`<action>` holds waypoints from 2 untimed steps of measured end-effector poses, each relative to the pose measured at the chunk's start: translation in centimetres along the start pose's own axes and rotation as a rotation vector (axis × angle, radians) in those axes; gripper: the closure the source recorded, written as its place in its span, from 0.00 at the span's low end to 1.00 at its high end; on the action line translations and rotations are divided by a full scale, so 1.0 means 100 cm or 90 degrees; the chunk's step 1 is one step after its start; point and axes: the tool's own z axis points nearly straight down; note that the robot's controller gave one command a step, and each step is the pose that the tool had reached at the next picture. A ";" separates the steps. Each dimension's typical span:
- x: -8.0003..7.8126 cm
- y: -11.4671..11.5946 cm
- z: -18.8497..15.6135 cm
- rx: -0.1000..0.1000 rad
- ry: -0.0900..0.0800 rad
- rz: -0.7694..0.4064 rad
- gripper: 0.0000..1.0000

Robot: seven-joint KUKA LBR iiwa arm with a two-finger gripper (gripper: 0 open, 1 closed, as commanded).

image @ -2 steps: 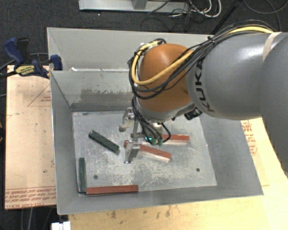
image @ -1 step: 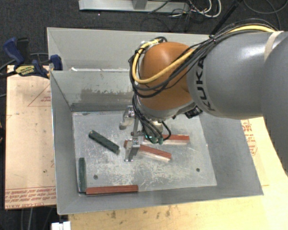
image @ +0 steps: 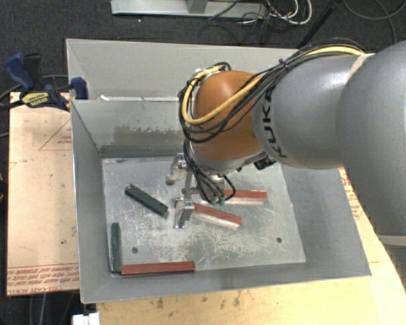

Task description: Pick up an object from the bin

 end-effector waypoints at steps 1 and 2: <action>-0.018 -0.001 0.058 -0.003 -0.002 0.048 1.00; -0.018 -0.002 0.060 -0.002 -0.004 0.049 0.00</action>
Offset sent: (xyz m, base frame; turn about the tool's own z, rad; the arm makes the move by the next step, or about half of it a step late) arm 0.0000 0.0000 0.0000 0.0000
